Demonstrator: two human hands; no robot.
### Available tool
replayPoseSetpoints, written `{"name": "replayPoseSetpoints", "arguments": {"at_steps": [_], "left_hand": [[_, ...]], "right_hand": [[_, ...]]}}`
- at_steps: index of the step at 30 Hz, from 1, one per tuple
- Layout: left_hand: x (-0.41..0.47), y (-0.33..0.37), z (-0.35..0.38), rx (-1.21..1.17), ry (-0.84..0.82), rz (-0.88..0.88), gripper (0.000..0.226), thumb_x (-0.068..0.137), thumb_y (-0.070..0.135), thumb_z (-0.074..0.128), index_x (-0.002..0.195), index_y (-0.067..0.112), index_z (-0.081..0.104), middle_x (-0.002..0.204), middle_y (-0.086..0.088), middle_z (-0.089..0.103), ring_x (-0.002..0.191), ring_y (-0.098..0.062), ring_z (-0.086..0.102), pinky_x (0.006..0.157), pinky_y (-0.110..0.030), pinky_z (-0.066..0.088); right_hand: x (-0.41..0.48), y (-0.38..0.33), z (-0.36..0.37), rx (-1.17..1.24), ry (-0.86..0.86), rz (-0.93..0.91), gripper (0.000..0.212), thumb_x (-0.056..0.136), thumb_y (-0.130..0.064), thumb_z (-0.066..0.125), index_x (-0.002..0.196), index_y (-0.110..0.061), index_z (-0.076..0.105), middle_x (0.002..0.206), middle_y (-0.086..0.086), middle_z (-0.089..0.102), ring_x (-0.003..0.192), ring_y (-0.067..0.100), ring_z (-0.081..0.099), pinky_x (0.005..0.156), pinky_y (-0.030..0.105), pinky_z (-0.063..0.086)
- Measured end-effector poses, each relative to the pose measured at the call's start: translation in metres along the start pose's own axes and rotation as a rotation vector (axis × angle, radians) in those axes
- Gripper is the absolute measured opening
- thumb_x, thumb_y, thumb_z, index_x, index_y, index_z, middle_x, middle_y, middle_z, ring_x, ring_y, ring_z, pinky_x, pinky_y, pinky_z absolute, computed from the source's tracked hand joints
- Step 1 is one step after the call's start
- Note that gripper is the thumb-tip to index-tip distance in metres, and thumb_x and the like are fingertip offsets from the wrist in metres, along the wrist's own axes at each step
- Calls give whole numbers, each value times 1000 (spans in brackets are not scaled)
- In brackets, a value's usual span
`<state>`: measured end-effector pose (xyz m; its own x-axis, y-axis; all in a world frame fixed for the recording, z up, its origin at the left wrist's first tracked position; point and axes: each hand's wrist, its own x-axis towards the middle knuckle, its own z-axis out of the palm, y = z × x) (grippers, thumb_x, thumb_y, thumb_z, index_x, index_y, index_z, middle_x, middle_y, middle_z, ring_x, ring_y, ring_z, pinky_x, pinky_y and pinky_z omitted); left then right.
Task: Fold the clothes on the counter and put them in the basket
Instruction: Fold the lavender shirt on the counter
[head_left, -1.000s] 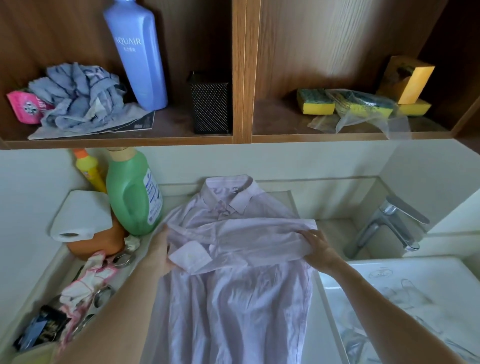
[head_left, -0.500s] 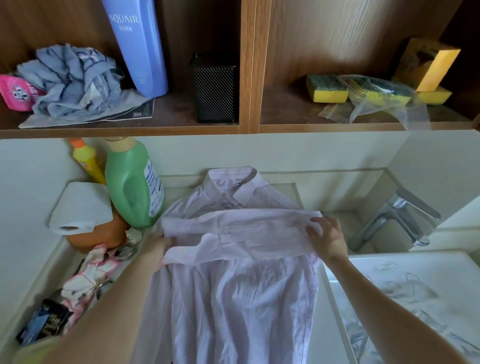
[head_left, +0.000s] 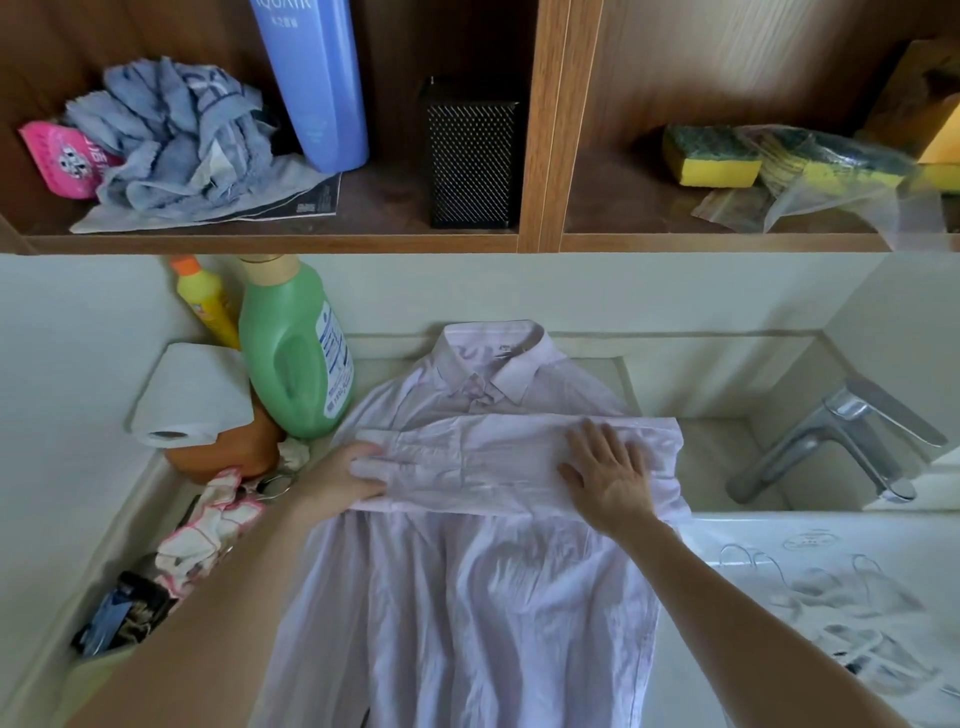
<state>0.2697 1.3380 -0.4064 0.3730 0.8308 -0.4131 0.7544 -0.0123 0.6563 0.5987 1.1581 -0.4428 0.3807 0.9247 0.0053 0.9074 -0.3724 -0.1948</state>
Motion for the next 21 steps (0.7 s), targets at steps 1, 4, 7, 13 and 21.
{"name": "replayPoseSetpoints", "arguments": {"at_steps": [1,4,7,13,21], "left_hand": [[2,-7,-1,18,52,-15,53,84,22,77,133,26,57,128,2,48,109,-16,54,76,-24,48],[12,-15,0,18,160,1,35,77,22,73,112,21,67,124,-11,61,97,-19,61,69,-26,45],[17,-15,8,70,186,-82,39,78,21,67,115,13,61,113,-15,60,98,-29,63,79,-35,51],[14,17,45,517,485,392,57,93,39,53,145,19,42,152,-15,36,138,-37,36,109,-53,36],[9,1,100,754,248,420,80,91,76,6,155,33,28,166,-2,16,152,-27,16,119,-49,17]], "right_hand": [[-3,3,5,-26,-75,34,83,84,-65,1,154,-29,25,165,2,16,152,27,13,120,51,10],[-9,19,13,-100,-115,81,84,82,-68,-7,157,-34,9,167,0,2,153,24,1,121,50,2],[-8,30,14,-122,-128,96,74,90,-70,-3,157,-38,1,167,-2,-5,153,23,-4,122,50,-3],[20,47,5,-111,-246,85,63,97,-60,7,156,-40,-5,166,-4,-12,153,21,-10,122,51,-1],[43,44,12,-29,-16,143,68,88,-44,6,149,-29,30,161,-4,25,149,19,17,120,48,16]]}}
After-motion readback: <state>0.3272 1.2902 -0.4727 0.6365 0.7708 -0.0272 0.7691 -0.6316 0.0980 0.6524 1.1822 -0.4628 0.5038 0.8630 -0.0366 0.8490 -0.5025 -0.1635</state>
